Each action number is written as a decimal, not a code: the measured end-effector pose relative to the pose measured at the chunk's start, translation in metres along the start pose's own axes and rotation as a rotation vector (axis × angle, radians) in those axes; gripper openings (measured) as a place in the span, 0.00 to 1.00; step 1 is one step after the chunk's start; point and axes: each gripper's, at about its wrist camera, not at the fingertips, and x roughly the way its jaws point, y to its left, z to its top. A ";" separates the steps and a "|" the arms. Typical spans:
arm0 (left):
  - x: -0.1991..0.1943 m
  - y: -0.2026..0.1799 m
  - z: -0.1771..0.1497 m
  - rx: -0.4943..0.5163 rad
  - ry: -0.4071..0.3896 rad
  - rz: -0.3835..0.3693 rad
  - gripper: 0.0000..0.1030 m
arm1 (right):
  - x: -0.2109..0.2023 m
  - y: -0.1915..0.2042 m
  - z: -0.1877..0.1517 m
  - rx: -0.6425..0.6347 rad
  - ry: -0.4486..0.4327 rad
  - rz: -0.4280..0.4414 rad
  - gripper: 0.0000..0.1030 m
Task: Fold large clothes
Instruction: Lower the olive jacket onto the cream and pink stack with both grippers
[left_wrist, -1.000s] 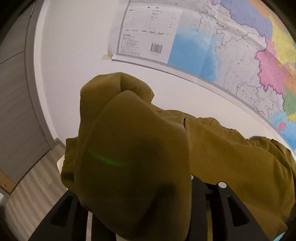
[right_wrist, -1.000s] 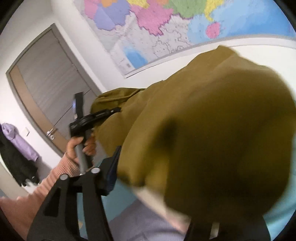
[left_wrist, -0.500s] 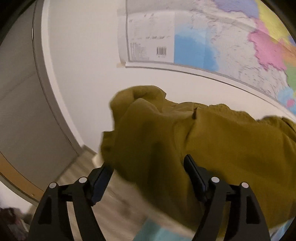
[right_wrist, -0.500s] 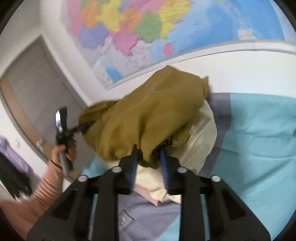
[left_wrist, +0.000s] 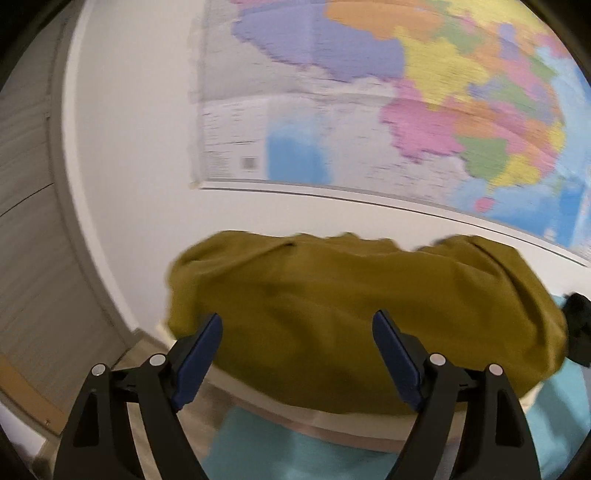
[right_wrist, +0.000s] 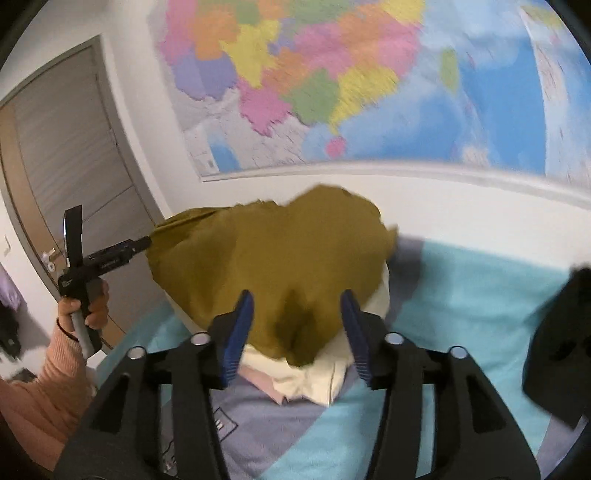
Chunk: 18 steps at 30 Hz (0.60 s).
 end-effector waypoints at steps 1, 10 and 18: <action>0.000 -0.009 0.000 0.008 0.001 -0.010 0.78 | 0.007 0.003 0.004 -0.001 0.001 0.007 0.52; 0.011 -0.061 -0.012 0.053 0.041 -0.107 0.82 | 0.060 0.017 0.023 0.025 0.045 0.080 0.55; 0.050 -0.070 -0.029 0.070 0.157 -0.101 0.83 | 0.097 -0.016 -0.002 0.157 0.161 0.095 0.48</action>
